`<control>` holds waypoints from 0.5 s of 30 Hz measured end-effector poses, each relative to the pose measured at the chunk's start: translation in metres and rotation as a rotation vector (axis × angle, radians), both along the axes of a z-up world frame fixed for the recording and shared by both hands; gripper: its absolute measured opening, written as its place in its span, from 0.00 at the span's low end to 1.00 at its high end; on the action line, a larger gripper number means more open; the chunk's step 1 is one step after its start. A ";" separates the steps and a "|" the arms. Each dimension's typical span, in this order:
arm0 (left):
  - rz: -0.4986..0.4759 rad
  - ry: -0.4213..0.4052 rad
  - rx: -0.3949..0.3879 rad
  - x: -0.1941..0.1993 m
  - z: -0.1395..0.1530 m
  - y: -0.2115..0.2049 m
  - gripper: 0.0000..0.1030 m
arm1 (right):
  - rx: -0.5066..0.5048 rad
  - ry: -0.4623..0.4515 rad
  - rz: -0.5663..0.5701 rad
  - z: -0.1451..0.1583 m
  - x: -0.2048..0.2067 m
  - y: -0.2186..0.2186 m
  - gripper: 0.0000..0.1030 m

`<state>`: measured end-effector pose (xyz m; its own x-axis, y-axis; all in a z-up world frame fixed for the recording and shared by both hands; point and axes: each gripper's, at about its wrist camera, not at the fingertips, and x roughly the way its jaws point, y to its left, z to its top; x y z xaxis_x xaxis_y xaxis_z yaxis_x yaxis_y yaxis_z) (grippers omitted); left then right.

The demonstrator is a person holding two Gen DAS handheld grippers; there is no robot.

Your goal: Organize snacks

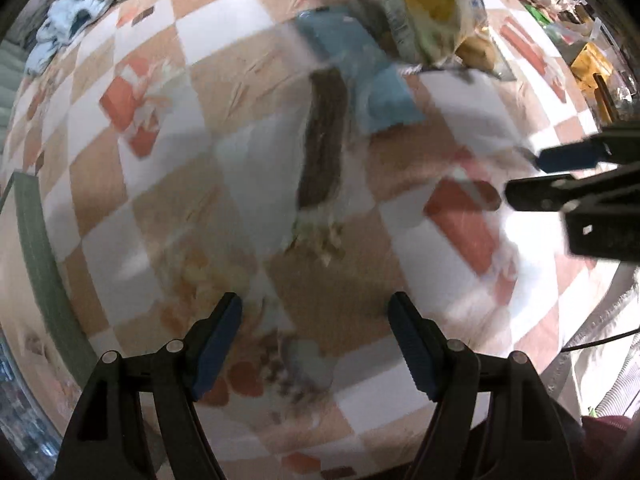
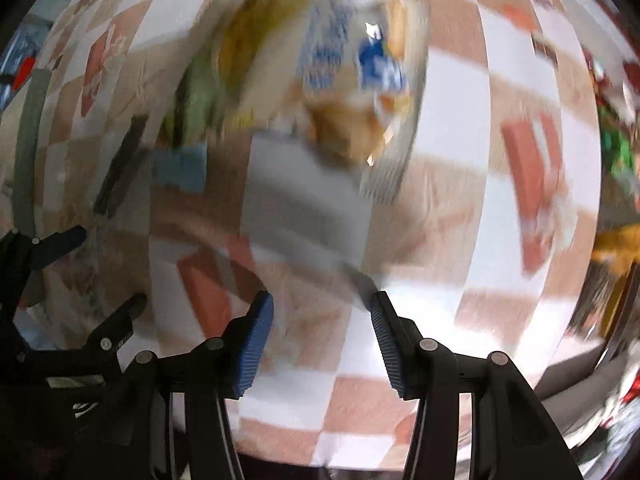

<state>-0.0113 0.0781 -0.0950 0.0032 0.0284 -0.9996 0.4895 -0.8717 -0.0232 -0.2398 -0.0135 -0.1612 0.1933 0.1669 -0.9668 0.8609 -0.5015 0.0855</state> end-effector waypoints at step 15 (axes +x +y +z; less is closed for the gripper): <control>0.034 0.115 -0.136 -0.033 0.051 -0.032 0.78 | -0.120 -0.502 -1.264 -0.016 -0.103 0.043 0.99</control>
<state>-0.0438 0.0465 -0.0436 -0.1104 -0.1088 -0.9879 0.5197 -0.8536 0.0359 -0.3424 0.0296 -0.1774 0.4817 -0.4637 -0.7436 -0.3118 -0.8837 0.3491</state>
